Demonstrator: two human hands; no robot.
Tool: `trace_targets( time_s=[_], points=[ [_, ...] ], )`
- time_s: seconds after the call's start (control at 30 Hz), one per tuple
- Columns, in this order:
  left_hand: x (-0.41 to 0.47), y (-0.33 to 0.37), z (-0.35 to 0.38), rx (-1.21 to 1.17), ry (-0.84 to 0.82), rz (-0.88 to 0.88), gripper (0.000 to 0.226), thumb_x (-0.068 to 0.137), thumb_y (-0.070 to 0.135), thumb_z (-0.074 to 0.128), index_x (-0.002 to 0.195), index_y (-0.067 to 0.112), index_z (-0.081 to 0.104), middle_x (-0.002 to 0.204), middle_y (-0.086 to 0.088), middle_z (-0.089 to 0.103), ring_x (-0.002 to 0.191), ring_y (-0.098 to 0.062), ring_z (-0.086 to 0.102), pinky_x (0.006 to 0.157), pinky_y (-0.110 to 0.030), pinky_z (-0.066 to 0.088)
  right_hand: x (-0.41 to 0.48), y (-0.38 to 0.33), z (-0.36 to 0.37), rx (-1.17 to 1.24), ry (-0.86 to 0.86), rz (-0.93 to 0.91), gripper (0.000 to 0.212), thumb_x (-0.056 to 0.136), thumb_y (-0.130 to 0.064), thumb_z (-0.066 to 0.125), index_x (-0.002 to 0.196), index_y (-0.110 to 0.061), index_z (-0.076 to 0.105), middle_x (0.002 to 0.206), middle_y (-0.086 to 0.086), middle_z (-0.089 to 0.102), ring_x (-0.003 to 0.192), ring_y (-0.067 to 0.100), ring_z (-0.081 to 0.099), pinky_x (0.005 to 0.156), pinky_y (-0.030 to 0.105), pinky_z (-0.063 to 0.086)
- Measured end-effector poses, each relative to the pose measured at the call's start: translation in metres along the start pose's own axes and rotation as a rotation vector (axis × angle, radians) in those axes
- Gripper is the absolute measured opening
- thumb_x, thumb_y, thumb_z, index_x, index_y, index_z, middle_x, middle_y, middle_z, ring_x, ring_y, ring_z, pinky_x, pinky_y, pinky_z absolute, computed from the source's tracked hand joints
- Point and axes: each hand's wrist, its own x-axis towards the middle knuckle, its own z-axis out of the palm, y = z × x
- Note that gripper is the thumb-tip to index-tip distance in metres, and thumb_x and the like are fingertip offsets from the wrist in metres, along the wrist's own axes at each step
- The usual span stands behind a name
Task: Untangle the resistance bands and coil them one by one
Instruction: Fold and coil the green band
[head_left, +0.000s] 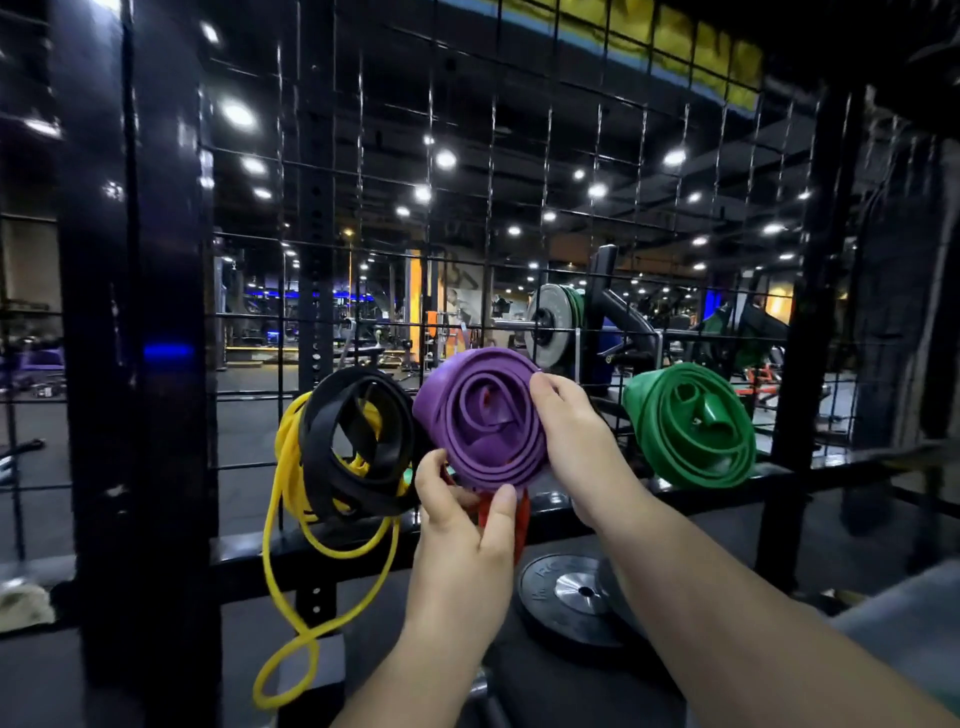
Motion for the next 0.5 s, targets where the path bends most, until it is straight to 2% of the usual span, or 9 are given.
trace_targets(
  time_s=[0.1, 0.17, 0.23, 0.33, 0.43, 0.5],
  points=[
    [-0.006, 0.0, 0.006, -0.043, 0.004, -0.014, 0.036, 0.092, 0.03, 0.057, 0.11, 0.029, 0.026, 0.097, 0.002, 0.057, 0.086, -0.007, 0.056, 0.073, -0.024, 0.044, -0.01, 0.009, -0.003, -0.001, 0.011, 0.012, 0.058, 0.074, -0.077, 0.036, 0.115, -0.042, 0.056, 0.122, -0.011, 0.059, 0.117, 0.012, 0.053, 0.107, 0.042, 0.04],
    [-0.009, 0.002, 0.01, -0.075, -0.006, -0.021, 0.028, 0.094, 0.027, 0.057, 0.104, 0.027, 0.03, 0.096, 0.004, 0.057, 0.086, -0.005, 0.056, 0.07, -0.019, 0.041, -0.015, 0.017, -0.007, -0.003, 0.011, 0.022, 0.061, 0.077, -0.076, 0.035, 0.12, -0.038, 0.057, 0.119, -0.01, 0.061, 0.114, 0.012, 0.055, 0.106, 0.042, 0.041],
    [-0.011, 0.0, 0.015, -0.094, -0.019, -0.037, 0.025, 0.095, 0.029, 0.055, 0.095, 0.031, 0.031, 0.094, 0.003, 0.057, 0.086, -0.01, 0.056, 0.074, -0.027, 0.044, -0.02, 0.023, -0.011, -0.008, 0.014, 0.038, 0.061, 0.077, -0.076, 0.035, 0.116, -0.036, 0.059, 0.115, -0.009, 0.064, 0.112, 0.012, 0.058, 0.105, 0.043, 0.042],
    [-0.012, -0.002, 0.024, -0.09, -0.073, -0.101, 0.023, 0.095, 0.037, 0.051, 0.089, 0.028, 0.031, 0.089, -0.003, 0.058, 0.08, -0.022, 0.056, 0.077, -0.044, 0.048, -0.023, 0.03, -0.015, -0.033, 0.009, 0.072, 0.076, 0.066, -0.081, 0.031, 0.121, -0.036, 0.058, 0.123, -0.01, 0.062, 0.119, 0.013, 0.055, 0.108, 0.045, 0.039],
    [-0.012, 0.001, 0.034, -0.106, -0.087, -0.144, 0.023, 0.095, 0.04, 0.049, 0.087, 0.027, 0.032, 0.081, -0.005, 0.057, 0.075, -0.026, 0.056, 0.076, -0.047, 0.05, -0.027, 0.034, -0.022, -0.049, 0.025, 0.102, 0.077, 0.065, -0.081, 0.03, 0.116, -0.033, 0.061, 0.115, -0.006, 0.063, 0.112, 0.018, 0.057, 0.105, 0.05, 0.042],
    [-0.012, 0.006, 0.042, -0.14, -0.1, -0.162, 0.022, 0.097, 0.038, 0.049, 0.091, 0.022, 0.035, 0.073, -0.003, 0.054, 0.068, -0.023, 0.054, 0.072, -0.047, 0.049, -0.029, 0.039, -0.029, -0.046, 0.019, 0.116, 0.074, 0.063, -0.081, 0.031, 0.109, -0.033, 0.062, 0.105, -0.006, 0.063, 0.104, 0.018, 0.058, 0.103, 0.052, 0.044]
  ],
)
